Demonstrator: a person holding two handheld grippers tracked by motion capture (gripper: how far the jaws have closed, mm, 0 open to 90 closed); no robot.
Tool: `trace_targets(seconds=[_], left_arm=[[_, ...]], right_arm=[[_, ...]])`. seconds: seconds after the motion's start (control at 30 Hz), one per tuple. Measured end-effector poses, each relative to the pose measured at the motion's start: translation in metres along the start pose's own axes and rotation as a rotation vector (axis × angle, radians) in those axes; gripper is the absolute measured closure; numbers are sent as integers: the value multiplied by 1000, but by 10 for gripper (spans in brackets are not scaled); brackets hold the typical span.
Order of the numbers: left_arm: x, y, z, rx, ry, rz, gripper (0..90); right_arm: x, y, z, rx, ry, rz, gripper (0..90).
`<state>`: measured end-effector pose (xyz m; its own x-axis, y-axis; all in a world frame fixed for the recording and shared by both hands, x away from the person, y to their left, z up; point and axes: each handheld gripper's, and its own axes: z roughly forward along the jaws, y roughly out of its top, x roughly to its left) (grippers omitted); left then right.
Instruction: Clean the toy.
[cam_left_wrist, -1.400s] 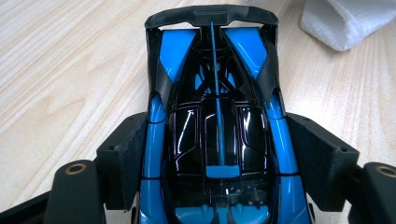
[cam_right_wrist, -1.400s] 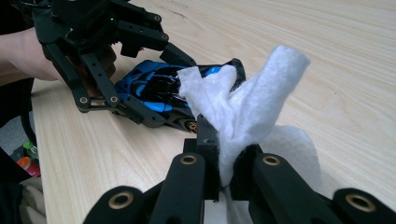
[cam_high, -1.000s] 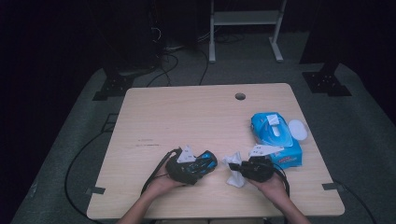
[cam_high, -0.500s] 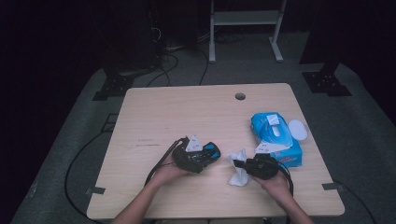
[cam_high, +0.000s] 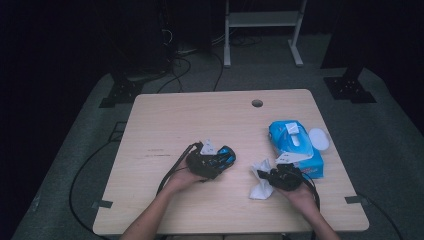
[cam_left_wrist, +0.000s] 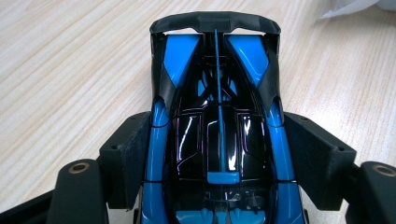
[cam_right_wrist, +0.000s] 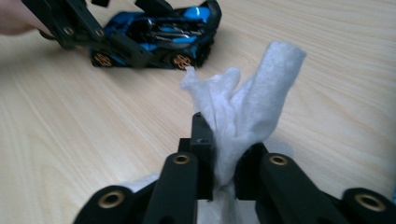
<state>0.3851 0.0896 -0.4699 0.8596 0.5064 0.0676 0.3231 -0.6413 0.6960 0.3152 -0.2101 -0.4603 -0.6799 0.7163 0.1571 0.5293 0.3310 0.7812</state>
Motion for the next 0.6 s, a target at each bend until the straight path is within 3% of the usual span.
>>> trace_targets(seconds=[0.27,0.6], left_arm=[[3,-1,-11,-54,1,-29,216],[5,-6,-24,-69,5,-42,188]], right_arm=[[-7,1,-6,-37,-19,35,515],[-12,5,-17,-94,-36,36,430]])
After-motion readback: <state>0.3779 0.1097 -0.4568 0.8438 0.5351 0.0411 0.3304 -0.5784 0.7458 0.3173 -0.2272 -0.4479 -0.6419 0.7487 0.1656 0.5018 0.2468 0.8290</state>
